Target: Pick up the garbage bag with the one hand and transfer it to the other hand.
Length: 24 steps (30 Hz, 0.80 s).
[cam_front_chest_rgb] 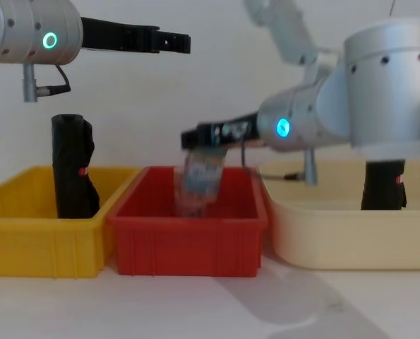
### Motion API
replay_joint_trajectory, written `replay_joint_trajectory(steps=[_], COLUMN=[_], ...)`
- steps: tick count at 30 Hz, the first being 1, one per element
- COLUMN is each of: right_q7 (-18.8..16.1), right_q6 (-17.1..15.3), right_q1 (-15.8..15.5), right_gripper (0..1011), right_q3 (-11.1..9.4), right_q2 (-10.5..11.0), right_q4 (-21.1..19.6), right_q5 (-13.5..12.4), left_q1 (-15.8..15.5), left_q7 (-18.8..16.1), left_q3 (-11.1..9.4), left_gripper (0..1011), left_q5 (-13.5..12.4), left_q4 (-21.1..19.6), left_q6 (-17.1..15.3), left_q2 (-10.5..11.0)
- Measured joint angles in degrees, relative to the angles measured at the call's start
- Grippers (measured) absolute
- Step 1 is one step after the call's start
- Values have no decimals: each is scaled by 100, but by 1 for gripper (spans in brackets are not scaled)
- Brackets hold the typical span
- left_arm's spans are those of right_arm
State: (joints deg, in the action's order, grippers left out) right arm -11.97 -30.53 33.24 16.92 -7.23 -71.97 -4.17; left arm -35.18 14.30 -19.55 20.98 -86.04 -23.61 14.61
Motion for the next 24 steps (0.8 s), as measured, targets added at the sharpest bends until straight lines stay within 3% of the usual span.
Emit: replay_joint_trajectory(steps=[9, 13, 24], right_q7=[248, 396, 610], right_q6=[12, 43, 214], right_q1=[11, 68, 197], right_gripper=[663, 663, 702], right_q3=[-475, -809, -1422], right_q2=[-30, -25, 95], right_q4=[-503, -695, -748], right_q5=[-240, -393, -640], left_q1=[0, 0, 0], left_q7=[0, 0, 0], left_q3=[0, 0, 0], left_gripper=[1001, 1001, 1001], left_q5=[0, 0, 0], left_q4=[0, 0, 0], left_q6=[0, 0, 0], left_q2=[0, 0, 0])
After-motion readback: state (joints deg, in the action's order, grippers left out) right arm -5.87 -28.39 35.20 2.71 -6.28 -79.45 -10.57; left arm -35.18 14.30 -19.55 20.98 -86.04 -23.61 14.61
